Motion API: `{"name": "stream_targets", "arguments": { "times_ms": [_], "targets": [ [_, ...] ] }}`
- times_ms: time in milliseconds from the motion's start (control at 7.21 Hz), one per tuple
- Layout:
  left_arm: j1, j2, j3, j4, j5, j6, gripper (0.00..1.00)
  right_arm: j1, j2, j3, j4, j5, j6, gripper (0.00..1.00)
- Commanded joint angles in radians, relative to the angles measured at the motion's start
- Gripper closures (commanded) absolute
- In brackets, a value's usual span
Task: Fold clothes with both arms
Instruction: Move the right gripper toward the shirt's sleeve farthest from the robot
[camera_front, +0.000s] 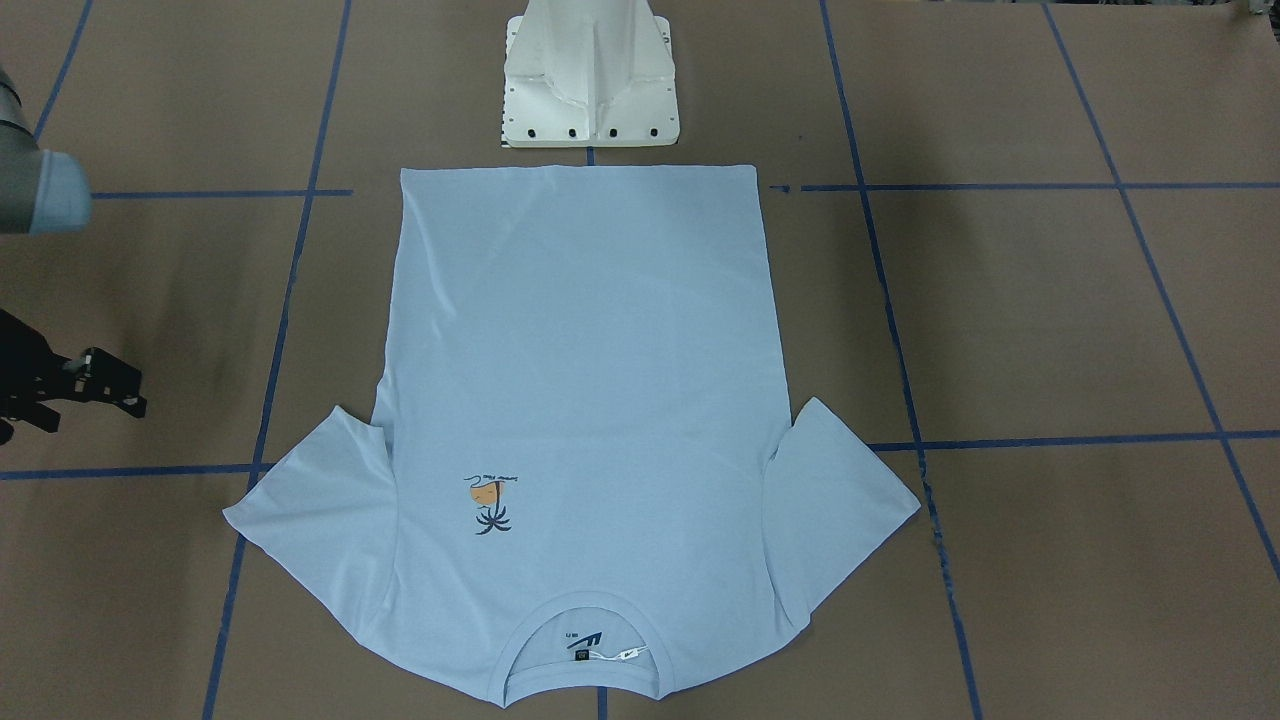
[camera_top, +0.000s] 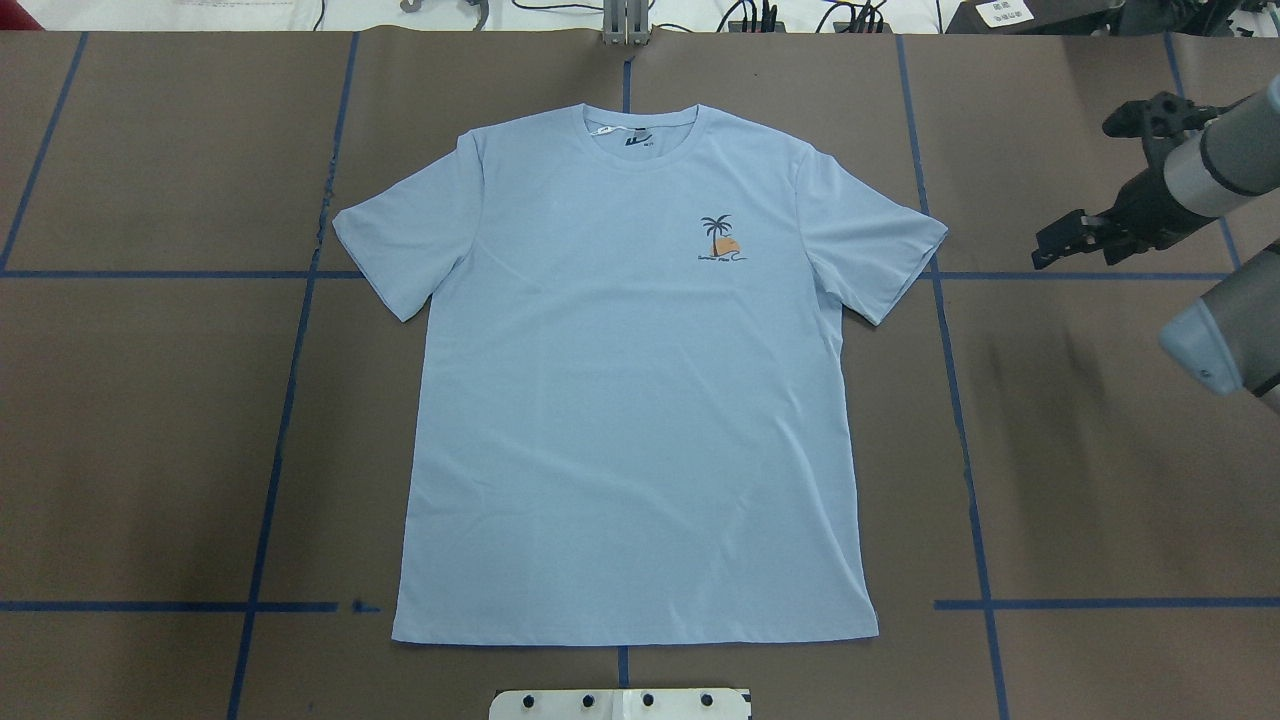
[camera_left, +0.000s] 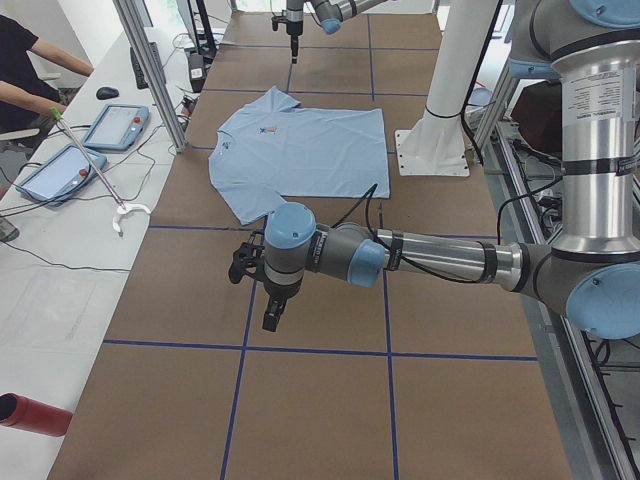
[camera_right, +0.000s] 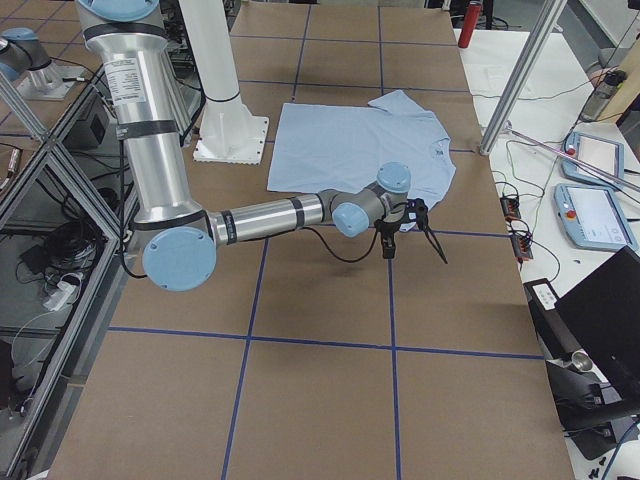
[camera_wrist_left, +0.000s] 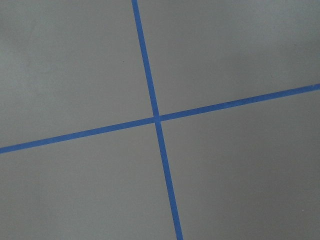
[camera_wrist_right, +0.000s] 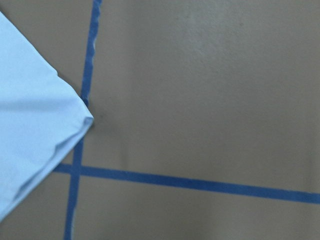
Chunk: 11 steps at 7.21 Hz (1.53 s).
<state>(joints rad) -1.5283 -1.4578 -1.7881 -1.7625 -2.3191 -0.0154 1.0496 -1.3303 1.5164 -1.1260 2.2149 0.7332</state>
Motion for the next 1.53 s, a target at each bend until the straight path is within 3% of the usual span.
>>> {"name": "stream_targets", "arguments": {
  "times_ms": [0,555,1110,1248,1387],
  "targets": [
    [0.002,0.000,-0.004,-0.023,-0.008,-0.004,0.00,-0.062,0.147,-0.117,0.052,-0.081,0.170,0.02],
    [0.002,0.000,0.006,-0.026,-0.006,0.005,0.00,-0.100,0.203,-0.215,0.101,-0.153,0.175,0.07],
    [0.002,0.000,0.004,-0.025,-0.006,-0.003,0.00,-0.111,0.230,-0.258,0.101,-0.181,0.173,0.35],
    [0.002,0.000,0.004,-0.025,-0.006,-0.003,0.00,-0.109,0.230,-0.257,0.101,-0.179,0.173,0.79],
    [0.002,-0.001,0.004,-0.025,-0.006,-0.003,0.00,-0.108,0.230,-0.254,0.101,-0.179,0.176,1.00]
  ]
}}
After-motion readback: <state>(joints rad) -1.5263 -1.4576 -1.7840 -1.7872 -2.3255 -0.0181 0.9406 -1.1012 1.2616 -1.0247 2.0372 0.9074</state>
